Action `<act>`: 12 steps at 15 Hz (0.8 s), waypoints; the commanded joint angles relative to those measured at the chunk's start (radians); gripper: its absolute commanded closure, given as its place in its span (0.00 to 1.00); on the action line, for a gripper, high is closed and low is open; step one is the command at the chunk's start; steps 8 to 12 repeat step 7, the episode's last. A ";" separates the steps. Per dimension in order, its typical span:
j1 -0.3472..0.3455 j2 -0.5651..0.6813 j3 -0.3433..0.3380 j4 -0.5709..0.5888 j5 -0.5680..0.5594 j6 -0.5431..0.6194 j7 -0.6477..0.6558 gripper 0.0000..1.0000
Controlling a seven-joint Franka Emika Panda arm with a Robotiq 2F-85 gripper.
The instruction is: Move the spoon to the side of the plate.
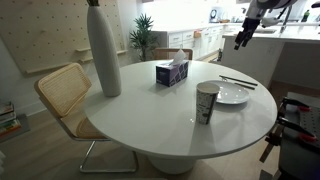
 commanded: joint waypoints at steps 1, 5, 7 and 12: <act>0.015 -0.056 -0.018 -0.012 -0.004 -0.023 0.018 0.00; 0.017 -0.175 -0.028 -0.057 -0.008 -0.065 0.026 0.00; 0.017 -0.173 -0.028 -0.063 -0.008 -0.065 0.028 0.00; 0.017 -0.173 -0.028 -0.063 -0.008 -0.065 0.028 0.00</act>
